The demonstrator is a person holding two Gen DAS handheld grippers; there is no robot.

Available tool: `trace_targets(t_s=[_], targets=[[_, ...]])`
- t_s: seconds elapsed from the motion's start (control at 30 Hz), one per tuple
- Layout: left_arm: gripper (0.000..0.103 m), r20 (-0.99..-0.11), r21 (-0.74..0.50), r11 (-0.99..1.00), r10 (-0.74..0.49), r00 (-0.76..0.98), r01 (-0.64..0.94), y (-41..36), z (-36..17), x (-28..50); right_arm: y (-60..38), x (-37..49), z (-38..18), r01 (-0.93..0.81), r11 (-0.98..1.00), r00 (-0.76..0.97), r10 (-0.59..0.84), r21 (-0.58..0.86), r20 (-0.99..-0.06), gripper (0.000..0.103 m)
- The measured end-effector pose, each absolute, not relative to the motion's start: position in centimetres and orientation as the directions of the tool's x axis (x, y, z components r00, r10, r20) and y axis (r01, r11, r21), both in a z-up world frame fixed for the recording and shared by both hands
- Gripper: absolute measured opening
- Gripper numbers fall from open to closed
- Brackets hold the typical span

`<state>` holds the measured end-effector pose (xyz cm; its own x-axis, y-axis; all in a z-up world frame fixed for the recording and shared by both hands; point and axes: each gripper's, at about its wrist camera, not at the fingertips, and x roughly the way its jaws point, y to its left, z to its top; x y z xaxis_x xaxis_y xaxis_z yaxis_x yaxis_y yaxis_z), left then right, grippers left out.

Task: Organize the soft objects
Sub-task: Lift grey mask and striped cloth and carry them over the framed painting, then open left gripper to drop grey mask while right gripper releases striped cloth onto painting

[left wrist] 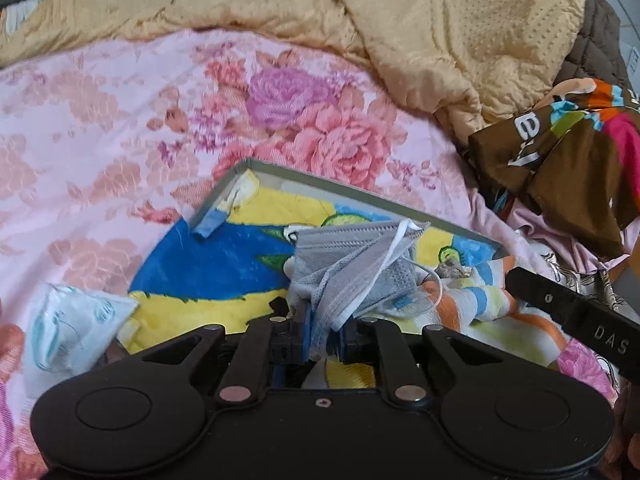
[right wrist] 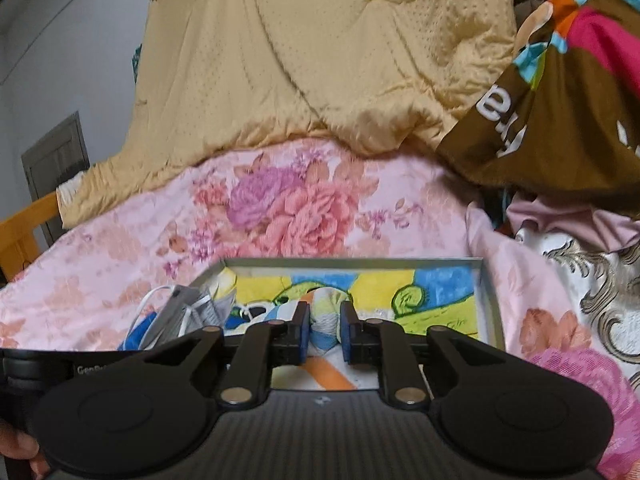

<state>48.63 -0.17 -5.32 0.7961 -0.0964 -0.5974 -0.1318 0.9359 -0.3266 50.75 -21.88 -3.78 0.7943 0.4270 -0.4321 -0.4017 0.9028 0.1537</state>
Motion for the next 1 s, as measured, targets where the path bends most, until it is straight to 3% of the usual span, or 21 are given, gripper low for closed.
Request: trace_targets(t_s=[0.2, 0.33, 0.57, 0.8, 1.0], targets=[[0.017, -0.621, -0.346, 0.927, -0.111, 0.776, -0.144, 0.0, -6.2, 49.4, -21.4, 51.0, -4.3, -0.401, 0.903, 0.78, 0.426, 0.155, -0.458, 0.026], [0.022, -0.628, -0.354, 0.924, -0.122, 0.769, -0.143, 0.0, -6.4, 49.3, -21.3, 51.1, -4.5, -0.388, 0.91, 0.786, 0.41, 0.147, -0.463, 0.042], [0.049, -0.634, -0.352, 0.919, -0.096, 0.767, -0.175, 0.2, -6.0, 48.6, -21.7, 50.8, -3.6, -0.395, 0.903, 0.785, 0.426, 0.166, -0.45, 0.061], [0.075, -0.6, -0.291, 0.936, -0.019, 0.799, -0.196, 0.0, -4.3, 47.2, -21.1, 49.7, -3.0, -0.4, 0.915, 0.815, 0.384, 0.059, -0.433, 0.079], [0.083, -0.564, -0.276, 0.939, 0.012, 0.826, -0.203, -0.2, -2.4, 45.0, -21.5, 48.1, -1.5, -0.384, 0.92, 0.826, 0.381, 0.08, -0.414, 0.09]])
